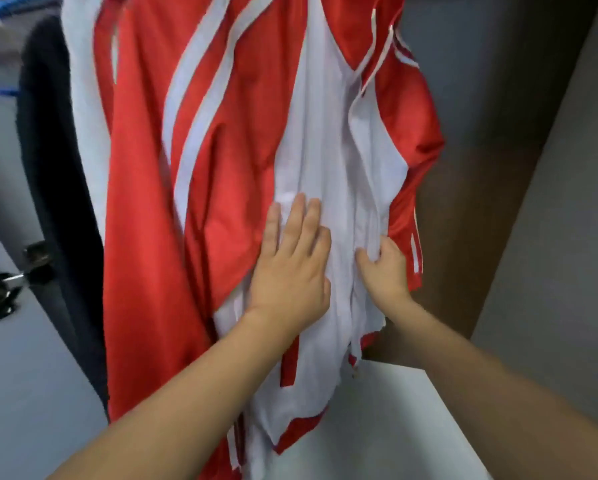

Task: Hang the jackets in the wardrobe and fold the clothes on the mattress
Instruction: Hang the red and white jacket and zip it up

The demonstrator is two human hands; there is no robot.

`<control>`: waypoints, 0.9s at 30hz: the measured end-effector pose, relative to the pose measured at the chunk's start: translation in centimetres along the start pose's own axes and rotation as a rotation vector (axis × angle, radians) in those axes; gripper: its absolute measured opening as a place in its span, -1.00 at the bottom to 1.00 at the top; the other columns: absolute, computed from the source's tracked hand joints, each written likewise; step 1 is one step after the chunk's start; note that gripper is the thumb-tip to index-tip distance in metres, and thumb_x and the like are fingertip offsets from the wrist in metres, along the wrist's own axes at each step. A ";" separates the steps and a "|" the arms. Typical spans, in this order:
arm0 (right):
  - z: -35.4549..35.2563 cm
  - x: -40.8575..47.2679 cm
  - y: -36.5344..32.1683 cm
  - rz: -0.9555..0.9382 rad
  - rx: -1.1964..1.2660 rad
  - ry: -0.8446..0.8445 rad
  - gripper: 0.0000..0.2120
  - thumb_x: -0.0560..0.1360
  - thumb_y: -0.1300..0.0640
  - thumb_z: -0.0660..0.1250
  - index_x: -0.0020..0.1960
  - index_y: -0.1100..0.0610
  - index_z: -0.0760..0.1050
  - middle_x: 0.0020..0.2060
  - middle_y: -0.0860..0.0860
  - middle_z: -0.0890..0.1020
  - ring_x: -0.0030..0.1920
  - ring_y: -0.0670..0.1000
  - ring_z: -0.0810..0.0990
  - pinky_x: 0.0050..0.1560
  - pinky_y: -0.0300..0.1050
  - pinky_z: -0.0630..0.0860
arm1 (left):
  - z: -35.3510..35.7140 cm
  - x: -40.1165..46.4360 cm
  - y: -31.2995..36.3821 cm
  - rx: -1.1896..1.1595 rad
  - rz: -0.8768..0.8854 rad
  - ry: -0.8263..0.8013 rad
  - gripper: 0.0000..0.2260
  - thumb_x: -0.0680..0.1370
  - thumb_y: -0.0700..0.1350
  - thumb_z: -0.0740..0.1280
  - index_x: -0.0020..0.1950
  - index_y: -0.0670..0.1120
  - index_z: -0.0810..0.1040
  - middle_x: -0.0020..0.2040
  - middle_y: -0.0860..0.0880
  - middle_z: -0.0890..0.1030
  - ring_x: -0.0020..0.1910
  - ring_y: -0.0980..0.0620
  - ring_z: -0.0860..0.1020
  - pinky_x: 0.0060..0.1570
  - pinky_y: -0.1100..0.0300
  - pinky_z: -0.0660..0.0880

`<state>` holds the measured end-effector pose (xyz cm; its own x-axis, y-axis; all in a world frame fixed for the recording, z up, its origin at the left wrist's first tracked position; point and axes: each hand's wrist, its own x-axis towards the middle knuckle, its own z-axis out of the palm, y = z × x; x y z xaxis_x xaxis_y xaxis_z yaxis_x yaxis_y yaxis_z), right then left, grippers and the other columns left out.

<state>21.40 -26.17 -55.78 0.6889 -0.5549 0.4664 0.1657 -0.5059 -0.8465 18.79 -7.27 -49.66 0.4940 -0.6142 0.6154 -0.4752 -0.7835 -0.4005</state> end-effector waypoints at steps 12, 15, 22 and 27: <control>2.5 -10.4 18.9 0.422 0.106 -0.106 -0.93 0.47 0.29 0.27 -0.15 0.30 0.47 -0.29 0.19 0.51 -0.41 0.04 0.44 -0.44 -0.15 0.41 | 14.9 -14.1 13.1 -0.671 -0.225 -0.618 -0.79 0.54 -0.01 0.21 0.02 -0.11 0.50 0.03 -0.12 0.59 0.03 -0.16 0.54 -0.05 0.09 0.41; 1.4 -12.6 20.7 0.534 0.195 -0.123 -0.90 0.51 0.24 0.23 -0.18 0.24 0.42 -0.29 0.17 0.44 -0.38 0.06 0.40 -0.38 -0.14 0.41 | 17.4 -15.4 14.6 -1.103 -0.625 -0.729 -0.84 0.54 -0.06 0.26 -0.17 -0.12 0.49 -0.20 -0.07 0.57 -0.14 -0.15 0.54 -0.16 0.11 0.45; -2.5 -16.5 18.6 0.887 0.544 -0.257 -0.78 0.60 -0.03 0.19 0.14 0.08 0.42 -0.05 0.17 0.64 -0.31 0.07 0.65 -0.33 -0.14 0.50 | 18.9 -15.1 17.3 -2.045 -1.419 -0.586 -0.81 0.54 0.13 0.37 0.08 0.09 0.61 0.04 0.12 0.62 -0.02 0.04 0.55 -0.12 0.13 0.47; -5.8 -18.8 17.4 0.955 1.060 -0.280 -0.82 0.47 0.08 0.28 0.03 0.12 0.41 -0.32 0.05 0.46 -0.37 -0.04 0.36 -0.32 -0.20 0.28 | 18.1 -13.6 17.8 -2.220 -1.534 -0.256 -0.85 0.54 0.00 0.42 0.09 0.03 0.65 -0.05 0.11 0.65 -0.18 0.13 0.56 -0.20 0.22 0.43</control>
<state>7.27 -28.38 -77.79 0.9249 -0.1865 -0.3314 -0.0781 0.7598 -0.6455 16.85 -14.57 -77.42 0.8986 -0.2462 -0.3631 0.4386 0.4856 0.7562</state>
